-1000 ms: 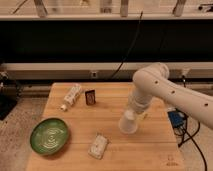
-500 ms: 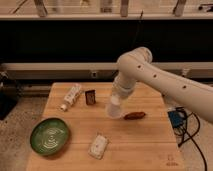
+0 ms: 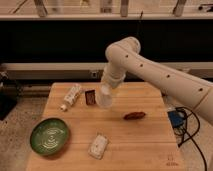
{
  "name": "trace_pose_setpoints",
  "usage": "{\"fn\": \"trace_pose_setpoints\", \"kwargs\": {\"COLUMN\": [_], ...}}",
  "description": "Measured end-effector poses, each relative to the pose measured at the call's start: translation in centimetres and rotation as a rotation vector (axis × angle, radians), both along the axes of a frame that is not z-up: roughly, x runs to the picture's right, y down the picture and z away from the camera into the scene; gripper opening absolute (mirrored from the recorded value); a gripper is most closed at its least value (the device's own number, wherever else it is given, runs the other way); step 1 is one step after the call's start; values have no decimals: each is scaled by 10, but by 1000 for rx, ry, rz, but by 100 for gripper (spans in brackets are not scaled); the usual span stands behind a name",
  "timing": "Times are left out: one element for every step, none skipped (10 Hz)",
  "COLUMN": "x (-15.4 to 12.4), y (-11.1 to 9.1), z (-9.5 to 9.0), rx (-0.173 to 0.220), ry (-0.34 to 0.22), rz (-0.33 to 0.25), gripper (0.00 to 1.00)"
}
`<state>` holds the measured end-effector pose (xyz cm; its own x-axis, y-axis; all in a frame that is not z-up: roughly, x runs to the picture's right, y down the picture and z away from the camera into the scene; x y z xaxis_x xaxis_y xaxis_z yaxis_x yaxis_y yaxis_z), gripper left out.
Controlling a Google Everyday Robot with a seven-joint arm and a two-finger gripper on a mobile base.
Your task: Place the ceramic cup over the eraser
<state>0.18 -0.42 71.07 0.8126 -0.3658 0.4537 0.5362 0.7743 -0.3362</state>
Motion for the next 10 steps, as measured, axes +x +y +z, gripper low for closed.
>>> {"fn": "trace_pose_setpoints", "kwargs": {"x": [-7, -14, -25, -34, -41, -49, -58, -63, -66, -68], "y": [-12, -18, -25, -32, -38, -42, -44, -43, -41, -37], "z": [3, 5, 7, 10, 13, 17, 23, 28, 34, 41], "rx": [7, 10, 12, 13, 13, 8, 1, -7, -16, -26], "ry": [-7, -16, -28, -38, -43, -50, -56, -57, -55, -52], "rz": [-2, -6, -14, -22, -27, -33, -43, -51, -57, -63], "gripper": [0, 0, 0, 0, 0, 0, 0, 0, 0, 0]}}
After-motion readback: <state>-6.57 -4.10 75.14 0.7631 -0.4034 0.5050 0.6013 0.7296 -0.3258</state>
